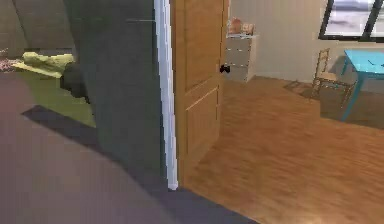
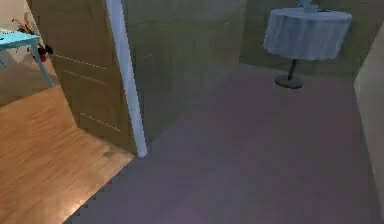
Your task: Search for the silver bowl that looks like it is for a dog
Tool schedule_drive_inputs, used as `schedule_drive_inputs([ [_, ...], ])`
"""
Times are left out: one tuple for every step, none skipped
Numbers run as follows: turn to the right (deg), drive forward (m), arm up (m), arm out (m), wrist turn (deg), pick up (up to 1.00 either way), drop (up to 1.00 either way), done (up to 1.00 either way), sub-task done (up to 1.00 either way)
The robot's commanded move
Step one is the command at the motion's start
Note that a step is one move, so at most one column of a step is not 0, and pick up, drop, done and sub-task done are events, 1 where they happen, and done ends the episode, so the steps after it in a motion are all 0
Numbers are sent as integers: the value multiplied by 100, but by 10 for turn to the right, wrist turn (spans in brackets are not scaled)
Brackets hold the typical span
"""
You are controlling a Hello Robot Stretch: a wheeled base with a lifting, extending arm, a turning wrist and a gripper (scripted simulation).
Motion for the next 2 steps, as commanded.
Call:
schedule_drive_inputs([
  [-450, 0, 0, 0, 0, 0, 0, 0, 0],
  [-450, 0, 0, 0, 0, 0, 0, 0, 0],
])
